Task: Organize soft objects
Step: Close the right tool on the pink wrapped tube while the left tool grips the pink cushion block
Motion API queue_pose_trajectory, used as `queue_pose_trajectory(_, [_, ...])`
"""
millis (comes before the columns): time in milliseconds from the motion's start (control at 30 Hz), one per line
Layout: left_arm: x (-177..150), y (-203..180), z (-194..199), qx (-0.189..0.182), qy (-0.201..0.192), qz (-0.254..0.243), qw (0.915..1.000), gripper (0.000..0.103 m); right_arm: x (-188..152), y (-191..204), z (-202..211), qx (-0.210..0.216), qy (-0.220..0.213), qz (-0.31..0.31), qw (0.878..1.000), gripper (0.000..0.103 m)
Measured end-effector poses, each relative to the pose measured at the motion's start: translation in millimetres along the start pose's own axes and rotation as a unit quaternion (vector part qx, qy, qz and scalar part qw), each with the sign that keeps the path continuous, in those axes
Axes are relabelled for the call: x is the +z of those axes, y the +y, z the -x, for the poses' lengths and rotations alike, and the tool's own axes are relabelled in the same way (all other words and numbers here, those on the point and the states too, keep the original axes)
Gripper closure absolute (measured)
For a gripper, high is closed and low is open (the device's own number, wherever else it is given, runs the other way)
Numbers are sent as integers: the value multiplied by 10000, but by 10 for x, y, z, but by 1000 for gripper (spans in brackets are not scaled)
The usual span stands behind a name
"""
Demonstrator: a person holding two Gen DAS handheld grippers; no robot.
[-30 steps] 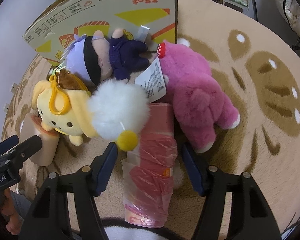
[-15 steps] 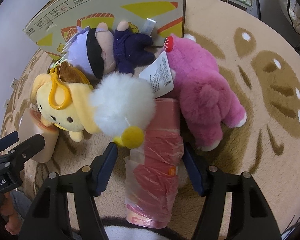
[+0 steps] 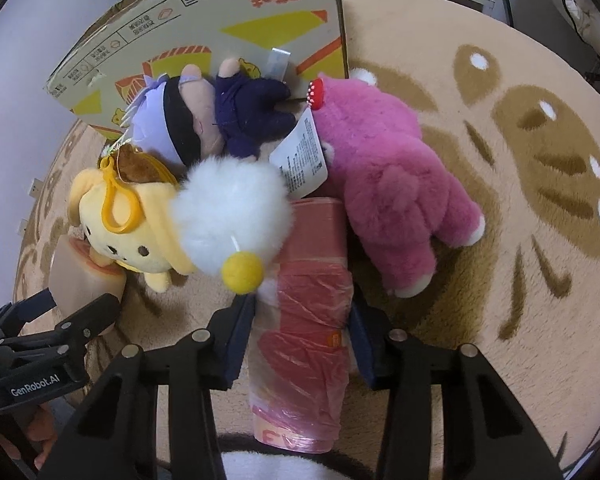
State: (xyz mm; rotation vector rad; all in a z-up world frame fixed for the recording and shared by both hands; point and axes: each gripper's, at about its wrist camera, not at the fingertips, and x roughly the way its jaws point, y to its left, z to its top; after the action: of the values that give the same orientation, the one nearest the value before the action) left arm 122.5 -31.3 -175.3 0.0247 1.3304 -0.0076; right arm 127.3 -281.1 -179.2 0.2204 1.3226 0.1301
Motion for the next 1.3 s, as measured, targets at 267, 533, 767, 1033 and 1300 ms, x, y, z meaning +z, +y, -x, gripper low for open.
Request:
queue_pose_trajectory(267, [-20,1,9,7,-22,-9,10000,1,-27,-95,127,201,-128,-107,9997,60])
queue_pose_trajectory(533, [-19,-14,6,-6,-21,-53,10000,3,-45,-145,153,137,-75,-117,9998,60])
queue_pose_trajectory(767, [-32,-9,-17,-85,69,-7,9999,15,-68,-124,126,152,-25,-142,9998,63])
queue_pose_trajectory(1033, [-28,-11,28,-237,-47,-12,9997,35,-75,-130,315,318,-423,-114,9985,87])
queue_pose_trajectory(1300, [-48,3,175,-326,-344,39,9989,49,-71,-214,553,353,-946,-242,9946,88])
